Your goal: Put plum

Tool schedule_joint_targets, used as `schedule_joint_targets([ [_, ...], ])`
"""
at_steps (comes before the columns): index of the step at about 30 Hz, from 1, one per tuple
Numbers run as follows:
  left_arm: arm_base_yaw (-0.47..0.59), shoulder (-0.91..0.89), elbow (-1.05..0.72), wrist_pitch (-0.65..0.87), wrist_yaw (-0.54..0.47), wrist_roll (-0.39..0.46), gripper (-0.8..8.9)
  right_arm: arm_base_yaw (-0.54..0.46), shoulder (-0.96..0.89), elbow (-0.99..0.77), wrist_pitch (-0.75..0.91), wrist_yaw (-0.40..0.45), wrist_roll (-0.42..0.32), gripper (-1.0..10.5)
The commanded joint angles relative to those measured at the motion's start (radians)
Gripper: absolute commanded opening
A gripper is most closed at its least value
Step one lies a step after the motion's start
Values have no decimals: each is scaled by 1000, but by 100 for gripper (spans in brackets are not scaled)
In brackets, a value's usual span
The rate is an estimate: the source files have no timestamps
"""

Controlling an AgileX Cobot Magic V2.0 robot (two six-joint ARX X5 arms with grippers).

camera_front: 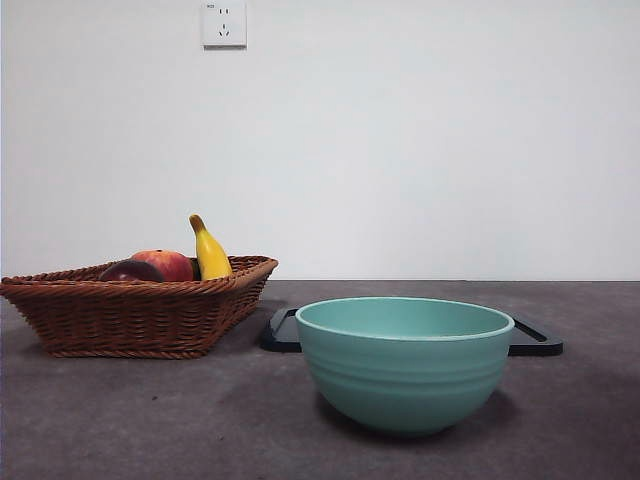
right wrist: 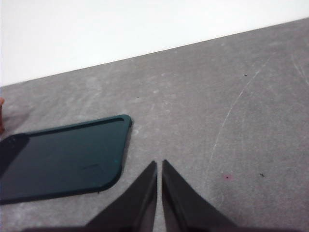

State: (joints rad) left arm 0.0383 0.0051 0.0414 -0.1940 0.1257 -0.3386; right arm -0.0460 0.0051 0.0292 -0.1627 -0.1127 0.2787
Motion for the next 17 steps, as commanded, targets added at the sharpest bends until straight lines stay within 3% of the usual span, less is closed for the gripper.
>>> schedule_joint_targets([
  [1,1,-2,37,-15,-2,-79,10,0,-1,60,-6,-3,43,6],
  [11,1,93,251,-123,40,-58,11,1,61,284,-91,-6,45,6],
  [17,1,251,436,-249,145,60,11,1,200,469,-197,-119,-31,6],
])
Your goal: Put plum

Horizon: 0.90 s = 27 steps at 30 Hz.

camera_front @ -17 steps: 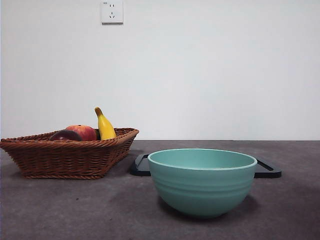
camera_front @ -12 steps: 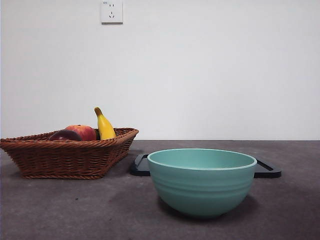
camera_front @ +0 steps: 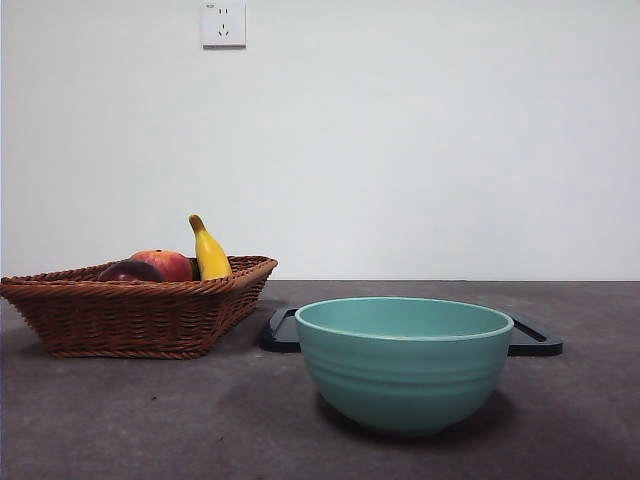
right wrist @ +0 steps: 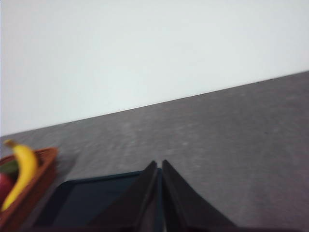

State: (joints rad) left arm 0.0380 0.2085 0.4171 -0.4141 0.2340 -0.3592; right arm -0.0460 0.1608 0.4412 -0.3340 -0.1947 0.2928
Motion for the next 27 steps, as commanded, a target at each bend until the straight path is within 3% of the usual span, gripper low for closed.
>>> schedule_joint_targets([
  [1,1,74,89,-51,55,101,11,0,65,82,-42,-55,-55,6],
  [11,-8,354,386,-315,293,290,10,13,390,413,-365,-338,-206,6],
  [20,-76,526,591,-579,380,450,10,106,584,621,-643,-393,-340,6],
  [27,-121,549,630,-649,386,483,10,233,650,655,-774,-386,-403,6],
])
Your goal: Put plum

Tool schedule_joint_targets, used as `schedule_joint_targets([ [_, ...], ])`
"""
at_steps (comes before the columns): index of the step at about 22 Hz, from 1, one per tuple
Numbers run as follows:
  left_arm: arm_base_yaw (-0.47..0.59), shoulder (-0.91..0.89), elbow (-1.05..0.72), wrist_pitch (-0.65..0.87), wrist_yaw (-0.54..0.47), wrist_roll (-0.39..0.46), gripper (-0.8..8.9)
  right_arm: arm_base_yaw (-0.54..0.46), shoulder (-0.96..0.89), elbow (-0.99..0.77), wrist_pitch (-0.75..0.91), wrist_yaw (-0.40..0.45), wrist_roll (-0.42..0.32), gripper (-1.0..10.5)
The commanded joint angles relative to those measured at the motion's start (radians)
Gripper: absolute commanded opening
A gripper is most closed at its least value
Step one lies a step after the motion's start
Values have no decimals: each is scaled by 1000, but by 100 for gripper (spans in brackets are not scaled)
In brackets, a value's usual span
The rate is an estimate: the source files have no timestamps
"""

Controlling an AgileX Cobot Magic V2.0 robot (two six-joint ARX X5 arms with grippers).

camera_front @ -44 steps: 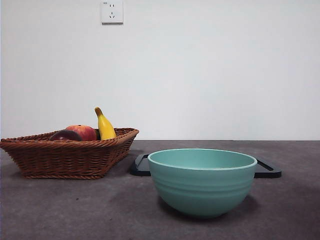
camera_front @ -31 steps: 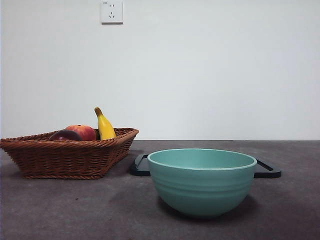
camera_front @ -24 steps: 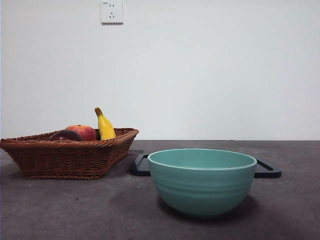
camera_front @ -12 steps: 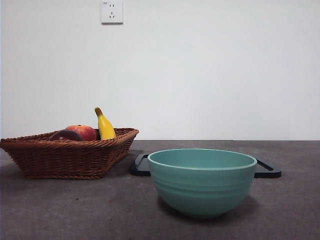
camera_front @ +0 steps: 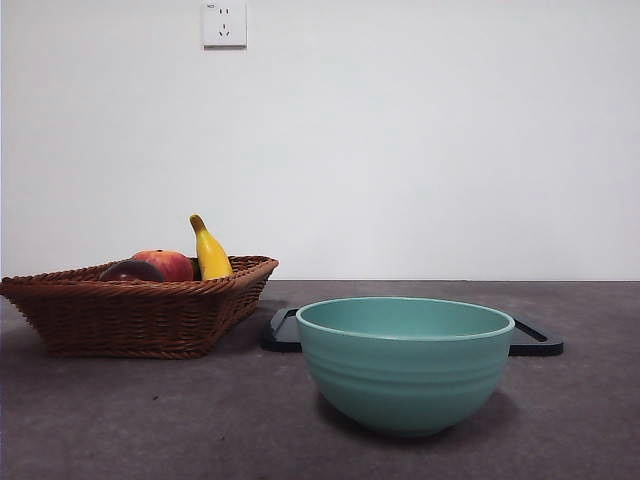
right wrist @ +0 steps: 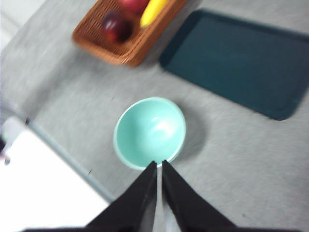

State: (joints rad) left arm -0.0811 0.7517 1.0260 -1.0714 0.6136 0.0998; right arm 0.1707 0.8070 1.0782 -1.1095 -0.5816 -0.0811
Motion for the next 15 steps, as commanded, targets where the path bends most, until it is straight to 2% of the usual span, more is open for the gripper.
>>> schedule_joint_targets([
  [1,-2,6,21,8,7,24,11,26,2,18,2,4,-32,6],
  [3,-2,6,21,9,7,23,42,33,2,18,3,5,-32,6],
  [4,-2,6,21,9,6,23,81,33,2,18,3,5,-32,7],
  [5,-2,6,21,9,6,23,159,33,2,18,3,5,-31,41],
  [7,-2,6,21,9,6,23,334,33,2,18,7,5,-27,241],
  [8,-2,6,21,9,6,23,404,33,2,18,8,6,-23,351],
  [9,-2,6,21,10,6,23,438,33,2,18,8,6,-23,402],
  [13,-2,8,21,24,-3,18,449,33,2,18,9,6,-23,403],
  [15,-2,16,21,33,-40,15,469,33,2,18,9,6,-23,403],
])
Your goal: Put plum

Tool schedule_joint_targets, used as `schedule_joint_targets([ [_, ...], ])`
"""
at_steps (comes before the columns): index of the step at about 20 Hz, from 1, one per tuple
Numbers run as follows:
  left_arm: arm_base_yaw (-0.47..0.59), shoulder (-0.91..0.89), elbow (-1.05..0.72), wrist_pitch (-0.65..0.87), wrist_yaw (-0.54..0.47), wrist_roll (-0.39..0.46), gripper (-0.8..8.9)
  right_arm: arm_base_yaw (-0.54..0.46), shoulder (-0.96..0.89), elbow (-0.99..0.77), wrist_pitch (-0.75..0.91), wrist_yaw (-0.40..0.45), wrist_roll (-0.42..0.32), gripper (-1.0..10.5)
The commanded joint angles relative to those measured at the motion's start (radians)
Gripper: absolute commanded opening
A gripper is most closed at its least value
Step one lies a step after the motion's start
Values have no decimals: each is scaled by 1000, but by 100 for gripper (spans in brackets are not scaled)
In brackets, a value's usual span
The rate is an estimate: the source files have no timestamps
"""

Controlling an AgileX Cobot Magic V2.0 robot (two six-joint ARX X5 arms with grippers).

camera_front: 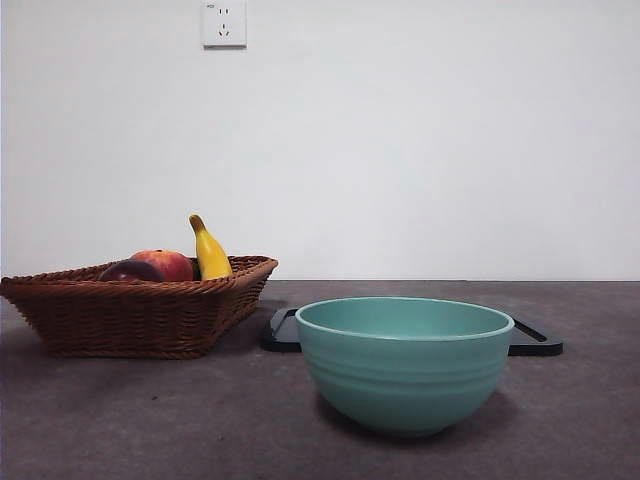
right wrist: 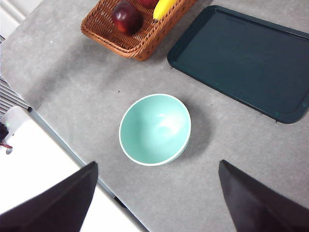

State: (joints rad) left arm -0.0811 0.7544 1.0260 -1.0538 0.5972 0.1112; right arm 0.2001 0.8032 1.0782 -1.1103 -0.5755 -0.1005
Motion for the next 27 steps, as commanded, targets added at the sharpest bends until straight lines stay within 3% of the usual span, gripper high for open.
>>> schedule_joint_targets([
  [1,-3,23,21,28,-47,-3,469,3,6,18,10,0,-3,403],
  [5,-6,87,21,117,-68,-46,468,3,6,18,10,0,4,403],
  [10,-51,226,31,260,-179,-91,468,3,6,18,17,0,8,403],
  [19,-156,568,118,400,-399,-97,464,3,6,18,18,0,11,403],
  [27,-202,826,181,450,-472,-92,465,3,6,18,17,0,11,402],
])
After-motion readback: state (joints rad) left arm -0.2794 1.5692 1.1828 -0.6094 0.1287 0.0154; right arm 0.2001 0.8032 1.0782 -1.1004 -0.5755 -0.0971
